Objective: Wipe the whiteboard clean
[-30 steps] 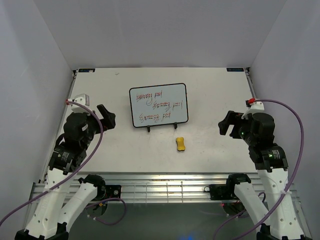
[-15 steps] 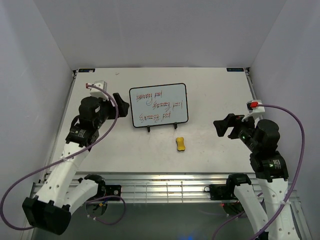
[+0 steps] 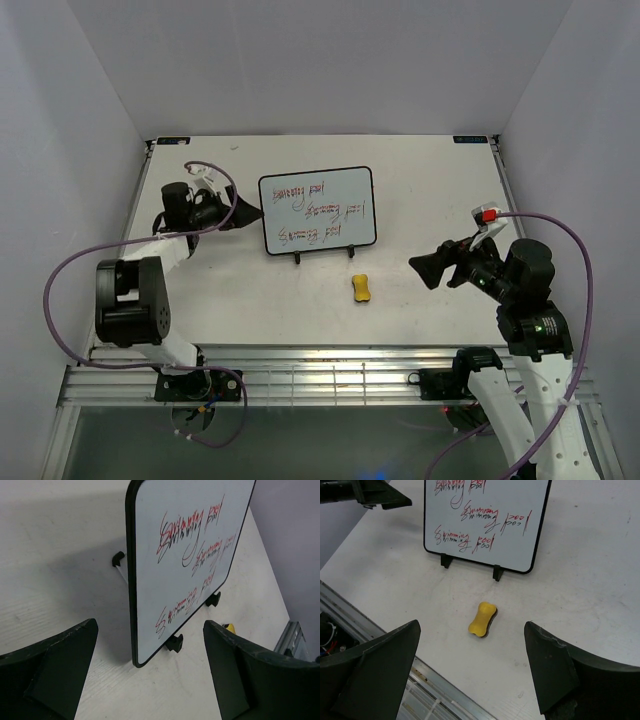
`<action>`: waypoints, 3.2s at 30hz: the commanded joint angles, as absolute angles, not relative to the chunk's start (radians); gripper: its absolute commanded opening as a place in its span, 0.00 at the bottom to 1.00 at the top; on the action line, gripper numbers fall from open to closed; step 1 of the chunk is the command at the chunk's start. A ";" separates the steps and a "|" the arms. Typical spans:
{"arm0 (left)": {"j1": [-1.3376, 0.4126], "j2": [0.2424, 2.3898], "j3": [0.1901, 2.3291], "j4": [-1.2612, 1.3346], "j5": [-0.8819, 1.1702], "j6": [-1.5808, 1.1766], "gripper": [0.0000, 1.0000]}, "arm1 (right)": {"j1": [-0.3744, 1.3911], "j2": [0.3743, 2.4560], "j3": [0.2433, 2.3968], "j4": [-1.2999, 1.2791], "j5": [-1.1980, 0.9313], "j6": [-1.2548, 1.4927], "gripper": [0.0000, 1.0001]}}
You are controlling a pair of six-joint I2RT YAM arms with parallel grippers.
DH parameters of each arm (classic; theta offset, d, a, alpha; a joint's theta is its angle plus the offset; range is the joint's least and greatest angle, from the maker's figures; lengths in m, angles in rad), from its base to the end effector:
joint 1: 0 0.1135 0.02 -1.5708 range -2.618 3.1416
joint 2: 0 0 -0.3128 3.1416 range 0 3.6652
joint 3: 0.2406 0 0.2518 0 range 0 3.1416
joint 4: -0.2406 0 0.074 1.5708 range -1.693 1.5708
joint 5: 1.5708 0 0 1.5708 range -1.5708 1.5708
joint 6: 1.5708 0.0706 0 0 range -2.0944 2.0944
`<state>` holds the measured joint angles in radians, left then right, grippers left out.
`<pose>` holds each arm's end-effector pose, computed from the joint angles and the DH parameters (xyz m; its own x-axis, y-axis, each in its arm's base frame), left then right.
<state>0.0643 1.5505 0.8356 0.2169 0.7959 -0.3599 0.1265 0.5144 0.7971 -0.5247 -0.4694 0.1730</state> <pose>0.3486 -0.0281 0.2523 -0.6509 -0.2888 -0.7021 0.3763 0.6804 -0.6288 0.0939 0.0441 0.3604 -0.3285 0.1130 -0.9377 -0.4991 0.8221 0.2739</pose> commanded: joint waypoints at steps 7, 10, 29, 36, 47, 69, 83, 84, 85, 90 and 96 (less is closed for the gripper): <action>0.083 1.778 0.859 0.587 1.104 -0.384 0.96 | 0.129 0.526 0.835 -0.535 -0.643 0.136 0.90; 0.083 1.885 0.917 0.600 1.166 -0.402 0.95 | 0.130 0.526 0.812 -0.520 -0.673 0.146 0.90; 0.078 2.115 0.962 1.310 1.312 -0.916 0.51 | 0.132 0.594 0.765 -0.451 -0.712 0.207 0.96; 0.048 2.105 0.999 1.215 1.298 -0.850 0.51 | 0.132 0.589 0.772 -0.460 -0.703 0.206 0.97; 0.026 2.123 1.020 1.144 1.289 -0.810 0.32 | 0.132 0.595 0.765 -0.463 -0.693 0.202 0.98; 0.021 1.964 1.057 1.138 1.170 -0.886 0.00 | 0.132 0.600 0.753 -0.462 -0.653 0.186 0.99; 0.015 1.795 1.075 1.341 1.074 -1.149 0.00 | 0.169 0.738 0.721 -0.457 -0.456 0.256 0.95; 0.015 1.725 1.072 1.272 1.053 -1.137 0.00 | 0.192 0.758 0.721 -0.454 -0.416 0.267 0.95; 0.015 1.685 1.072 1.217 1.028 -1.115 0.00 | 0.260 0.796 0.722 -0.453 -0.308 0.305 0.95; 0.015 1.451 1.080 0.802 0.813 -0.983 0.00 | 0.576 0.916 0.750 -0.417 -0.042 0.422 1.00; 0.017 1.204 1.057 0.597 0.689 -0.950 0.00 | 0.796 1.106 0.796 -0.390 0.247 0.540 0.91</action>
<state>0.0139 1.2972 1.0451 0.7460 0.8379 -0.9771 0.7349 1.0470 0.7414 -0.4446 0.0399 0.4450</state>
